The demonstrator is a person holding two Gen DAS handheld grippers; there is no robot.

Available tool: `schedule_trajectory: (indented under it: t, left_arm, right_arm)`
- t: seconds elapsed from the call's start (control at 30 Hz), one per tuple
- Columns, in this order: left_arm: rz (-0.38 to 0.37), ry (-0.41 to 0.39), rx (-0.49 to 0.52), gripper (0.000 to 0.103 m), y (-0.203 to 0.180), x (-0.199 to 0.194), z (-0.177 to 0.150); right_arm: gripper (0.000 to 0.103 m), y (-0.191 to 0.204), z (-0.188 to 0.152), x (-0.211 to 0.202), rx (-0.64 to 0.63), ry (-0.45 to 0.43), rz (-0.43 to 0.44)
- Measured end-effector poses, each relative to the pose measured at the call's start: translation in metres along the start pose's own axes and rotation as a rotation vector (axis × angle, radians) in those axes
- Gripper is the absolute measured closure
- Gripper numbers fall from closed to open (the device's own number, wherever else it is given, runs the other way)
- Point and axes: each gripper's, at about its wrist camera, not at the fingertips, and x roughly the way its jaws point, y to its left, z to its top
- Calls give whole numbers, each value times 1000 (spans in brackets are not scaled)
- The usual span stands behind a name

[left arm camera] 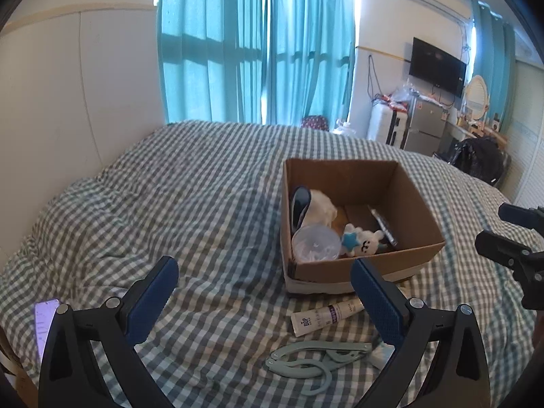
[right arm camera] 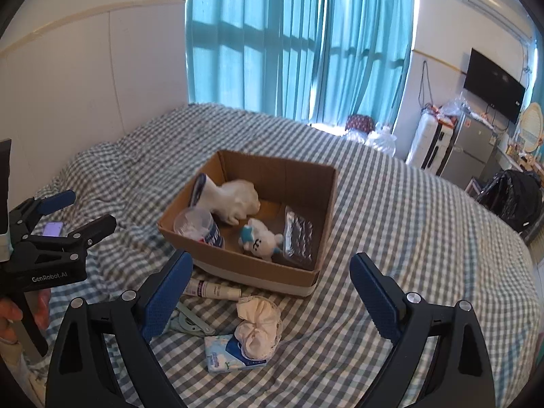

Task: Organize objects
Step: 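Grasp the white spray can with the left gripper while the right grasps the sock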

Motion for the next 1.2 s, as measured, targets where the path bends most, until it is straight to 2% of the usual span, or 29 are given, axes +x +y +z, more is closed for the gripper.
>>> schedule_trajectory:
  t: [0.2,0.5,0.6,0.73,0.83,0.87,0.97,1.13,1.2]
  left_arm:
    - [12,30,18,0,-7,31,-19]
    - [-17,128,56,0,-19,82,-56]
    - [-23,140,82,0,-21,90,-63]
    - [-48,172,126,0,-29,101,-68]
    - [-65,190,170,0,-39,107,-69]
    - [-77,194,178,0,-43,108,-69]
    - [-117,200,192,0,-51,110,-70]
    - [-159,201,244,0,-69,118,-69]
    - [-181,211,268,4,-78,125,-70]
  right_arm:
    - [9,3,-17,43,-3,57,21]
    - [9,14,-59,102,-32,196,47]
    - [12,10,-72,120,-17,252,54]
    - [36,9,-87,136,-10,325,83]
    - [73,14,-91,138,-59,350,78]
    - [80,15,-90,136,-75,346,72]
    - [85,14,-87,124,-91,322,62]
    - [85,2,-80,110,-77,278,44]
    - [85,-5,-80,109,-51,278,53]
